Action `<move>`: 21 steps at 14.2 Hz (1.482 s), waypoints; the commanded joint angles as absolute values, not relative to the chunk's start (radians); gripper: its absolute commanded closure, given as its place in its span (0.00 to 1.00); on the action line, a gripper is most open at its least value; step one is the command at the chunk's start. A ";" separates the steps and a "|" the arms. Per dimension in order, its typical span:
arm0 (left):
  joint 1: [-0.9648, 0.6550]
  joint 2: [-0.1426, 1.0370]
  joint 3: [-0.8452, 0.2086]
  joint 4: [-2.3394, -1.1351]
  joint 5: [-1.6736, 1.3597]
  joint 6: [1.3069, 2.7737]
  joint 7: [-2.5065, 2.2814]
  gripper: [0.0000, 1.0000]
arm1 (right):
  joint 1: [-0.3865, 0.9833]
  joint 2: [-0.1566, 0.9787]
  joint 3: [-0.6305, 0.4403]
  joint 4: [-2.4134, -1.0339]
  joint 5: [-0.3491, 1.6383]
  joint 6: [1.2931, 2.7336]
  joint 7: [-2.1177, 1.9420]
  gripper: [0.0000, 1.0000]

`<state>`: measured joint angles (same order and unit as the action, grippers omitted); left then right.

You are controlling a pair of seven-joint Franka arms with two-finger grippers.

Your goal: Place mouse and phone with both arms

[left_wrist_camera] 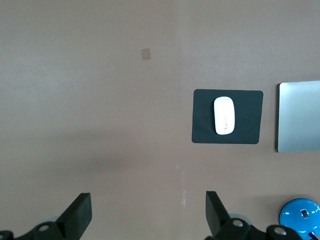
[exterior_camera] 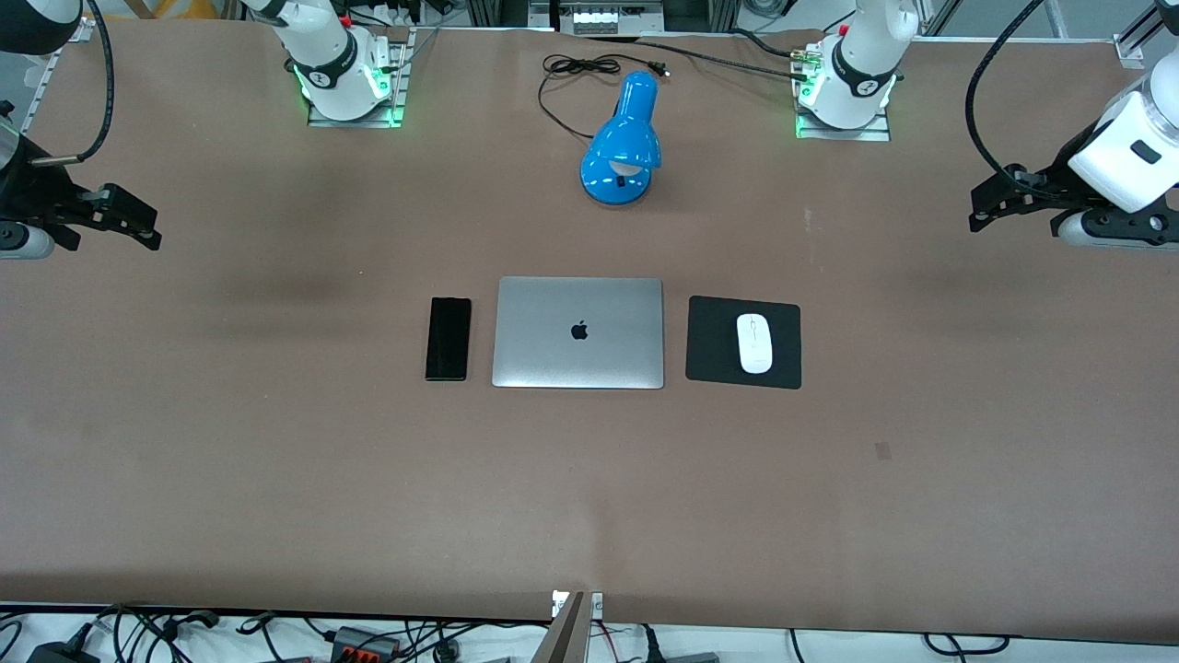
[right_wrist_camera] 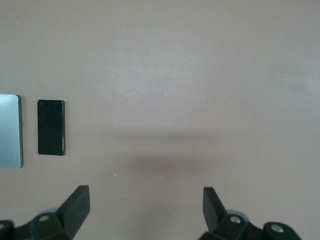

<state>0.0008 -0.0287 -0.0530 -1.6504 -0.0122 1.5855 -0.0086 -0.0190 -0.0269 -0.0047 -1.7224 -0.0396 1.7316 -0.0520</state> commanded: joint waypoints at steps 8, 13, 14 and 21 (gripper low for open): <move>0.012 -0.014 -0.060 -1.620 -0.008 1.566 -0.006 0.00 | -0.015 -0.043 -0.005 -1.729 -0.028 1.753 -0.055 0.00; 0.012 -0.014 -0.058 -1.620 -0.008 1.566 -0.006 0.00 | -0.017 -0.046 -0.009 -1.730 -0.018 1.750 -0.055 0.00; 0.012 -0.014 -0.058 -1.620 -0.008 1.566 -0.006 0.00 | -0.017 -0.046 -0.009 -1.729 -0.018 1.750 -0.054 0.00; 0.012 -0.014 -0.057 -1.620 -0.008 1.565 -0.006 0.00 | -0.023 -0.046 -0.003 -1.730 -0.017 1.753 -0.046 0.00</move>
